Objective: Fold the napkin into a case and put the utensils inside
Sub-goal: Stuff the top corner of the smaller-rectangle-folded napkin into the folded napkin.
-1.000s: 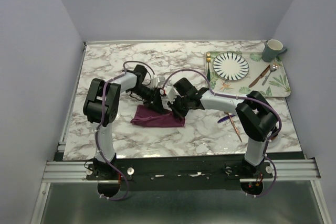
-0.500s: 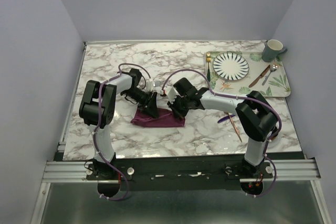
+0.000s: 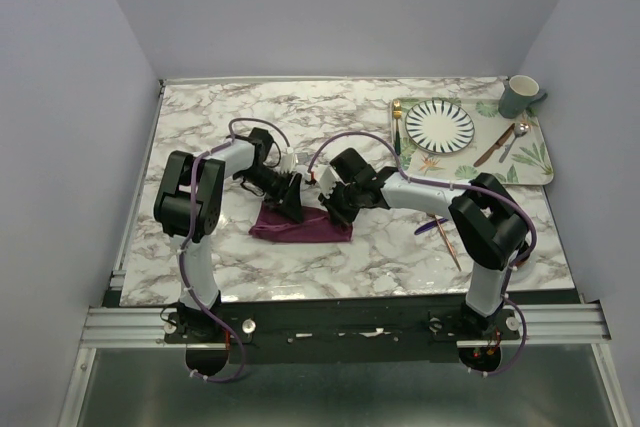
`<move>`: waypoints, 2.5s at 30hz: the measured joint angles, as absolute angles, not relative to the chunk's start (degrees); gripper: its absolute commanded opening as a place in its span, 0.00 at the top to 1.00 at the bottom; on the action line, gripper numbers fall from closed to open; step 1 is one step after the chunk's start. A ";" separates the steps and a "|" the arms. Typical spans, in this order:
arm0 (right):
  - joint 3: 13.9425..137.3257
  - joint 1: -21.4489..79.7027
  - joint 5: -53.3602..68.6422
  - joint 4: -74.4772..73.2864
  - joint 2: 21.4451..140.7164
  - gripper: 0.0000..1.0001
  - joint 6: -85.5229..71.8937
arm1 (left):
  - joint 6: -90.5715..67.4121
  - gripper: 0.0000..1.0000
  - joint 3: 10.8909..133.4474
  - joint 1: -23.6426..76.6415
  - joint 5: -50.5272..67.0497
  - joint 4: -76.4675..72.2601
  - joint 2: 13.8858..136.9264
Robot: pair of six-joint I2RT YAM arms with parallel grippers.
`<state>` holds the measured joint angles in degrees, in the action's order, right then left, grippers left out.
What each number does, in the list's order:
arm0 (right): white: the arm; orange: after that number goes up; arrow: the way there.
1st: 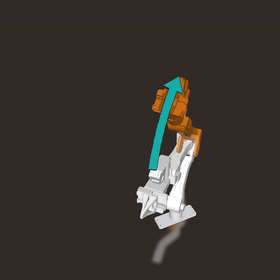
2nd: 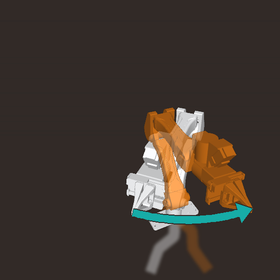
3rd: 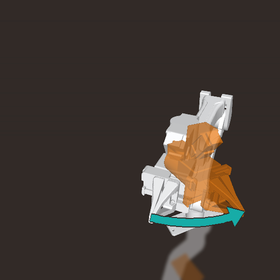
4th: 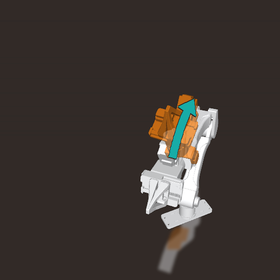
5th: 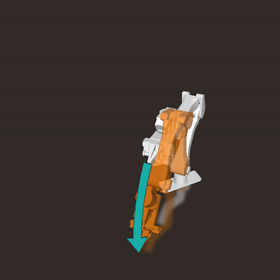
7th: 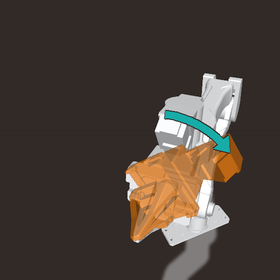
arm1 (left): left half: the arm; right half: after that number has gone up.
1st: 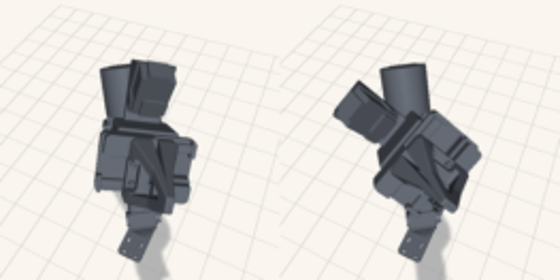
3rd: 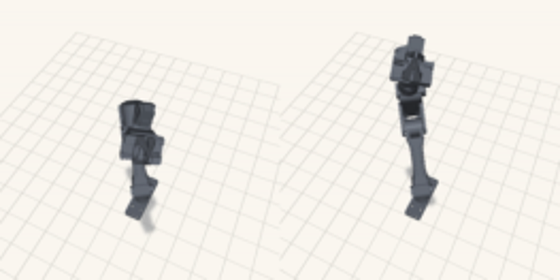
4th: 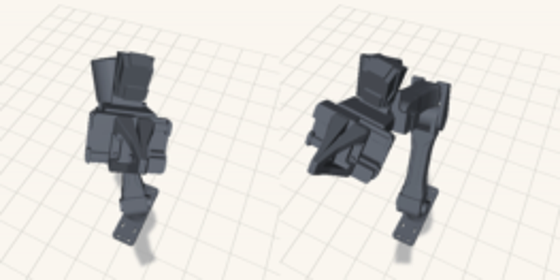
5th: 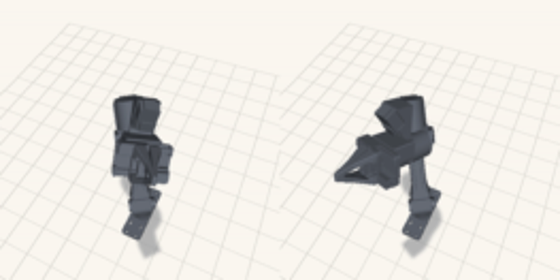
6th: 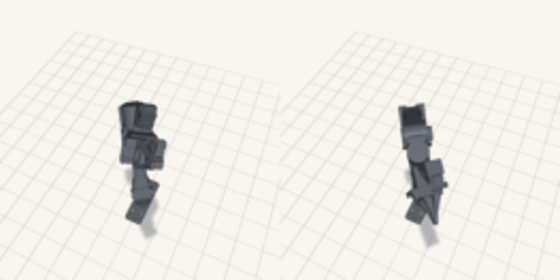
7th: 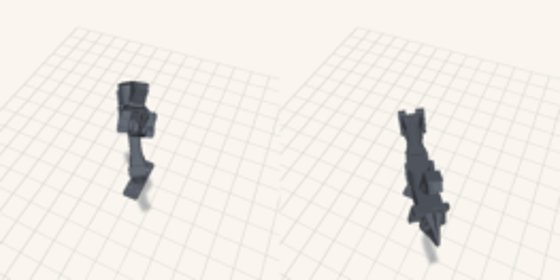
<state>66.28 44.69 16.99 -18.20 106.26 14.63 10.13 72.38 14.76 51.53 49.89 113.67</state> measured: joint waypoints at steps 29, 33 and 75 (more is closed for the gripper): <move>68.64 43.72 18.44 -20.40 106.26 0.53 13.67 | 13.47 1.00 74.19 15.14 49.58 51.77 115.09; 71.16 42.09 21.39 -21.71 106.26 0.51 11.77 | 13.45 1.00 74.22 15.14 49.56 51.81 115.59; 85.49 34.44 42.46 -19.09 124.70 0.82 -1.30 | 12.16 1.00 78.67 15.14 50.61 52.01 119.33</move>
<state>85.49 34.44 42.46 -19.09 124.70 -1.30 12.16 78.67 15.14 50.61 52.01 119.33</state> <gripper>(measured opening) 0.256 0.009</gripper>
